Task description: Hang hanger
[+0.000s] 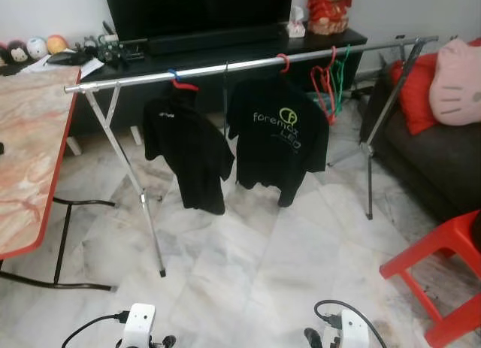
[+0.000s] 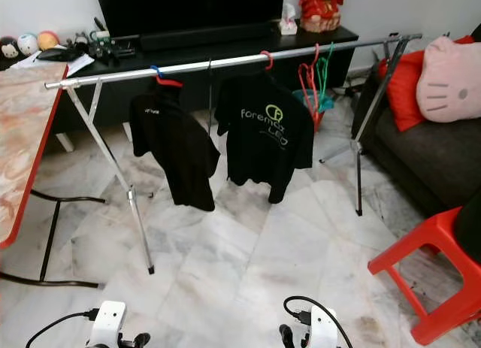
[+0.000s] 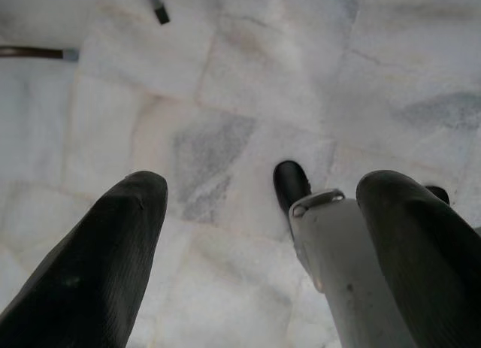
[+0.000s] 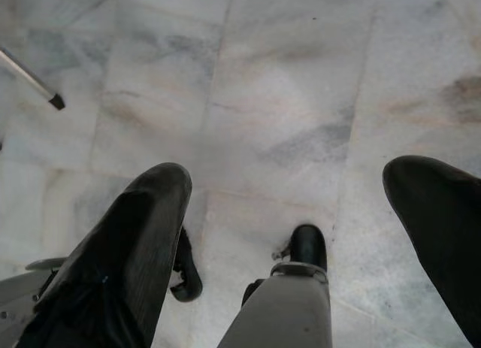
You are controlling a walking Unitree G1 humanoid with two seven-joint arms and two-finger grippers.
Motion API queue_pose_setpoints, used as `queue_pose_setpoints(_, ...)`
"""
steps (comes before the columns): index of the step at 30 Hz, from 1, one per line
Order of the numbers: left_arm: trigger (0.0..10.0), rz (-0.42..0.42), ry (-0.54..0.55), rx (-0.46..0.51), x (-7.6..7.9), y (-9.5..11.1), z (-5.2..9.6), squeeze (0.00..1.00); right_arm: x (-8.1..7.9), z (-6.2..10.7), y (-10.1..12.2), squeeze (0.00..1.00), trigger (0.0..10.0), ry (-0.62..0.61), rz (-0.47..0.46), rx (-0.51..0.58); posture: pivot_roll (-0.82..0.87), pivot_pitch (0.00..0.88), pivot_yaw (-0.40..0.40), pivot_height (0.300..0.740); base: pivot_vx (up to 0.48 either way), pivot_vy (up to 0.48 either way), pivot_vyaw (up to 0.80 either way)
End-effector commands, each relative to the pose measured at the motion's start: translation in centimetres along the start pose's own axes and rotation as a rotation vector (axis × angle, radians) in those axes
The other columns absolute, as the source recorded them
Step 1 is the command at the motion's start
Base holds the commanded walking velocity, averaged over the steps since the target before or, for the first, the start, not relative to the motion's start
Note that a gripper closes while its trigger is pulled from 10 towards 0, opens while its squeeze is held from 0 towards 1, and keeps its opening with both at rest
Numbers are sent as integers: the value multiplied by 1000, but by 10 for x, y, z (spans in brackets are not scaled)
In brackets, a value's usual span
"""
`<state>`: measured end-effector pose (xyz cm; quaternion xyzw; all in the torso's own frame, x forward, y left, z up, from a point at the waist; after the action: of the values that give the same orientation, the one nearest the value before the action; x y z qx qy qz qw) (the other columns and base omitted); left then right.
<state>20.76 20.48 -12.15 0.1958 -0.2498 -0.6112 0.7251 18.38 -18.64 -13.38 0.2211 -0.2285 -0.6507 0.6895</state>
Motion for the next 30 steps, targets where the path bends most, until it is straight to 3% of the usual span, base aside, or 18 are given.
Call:
queue_pose_setpoints(1,10000,7,3,-14,-1,-3,0,0,1,-1,2,0,10000,-3,-7,4,-27,0,30,740,334,0,0)
queue_pose_setpoints(26,10000,7,-14,-7,4,-1,-1,0,-1,-1,5,0,10000,-3,0,14,-27,0,28,740,398,0,0)
queue_pose_setpoints(30,10000,8,-19,-8,6,-2,-1,0,-2,-1,5,0,10000,0,27,15,-27,0,28,740,409,0,800)
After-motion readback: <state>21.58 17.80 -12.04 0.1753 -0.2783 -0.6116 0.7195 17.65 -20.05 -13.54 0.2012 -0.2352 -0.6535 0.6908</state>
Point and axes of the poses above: a point about 5 cm out from each wrist's last joint towards the gripper, its own z axis pointing back from the gripper into the wrist, its own y axis along the axis of the wrist's last joint, x = y × z, the point moved 5 cm from there along -z, pointing out of the wrist towards the gripper, and after that the axes turned 15 degrees about z, right-handed, at the moved point
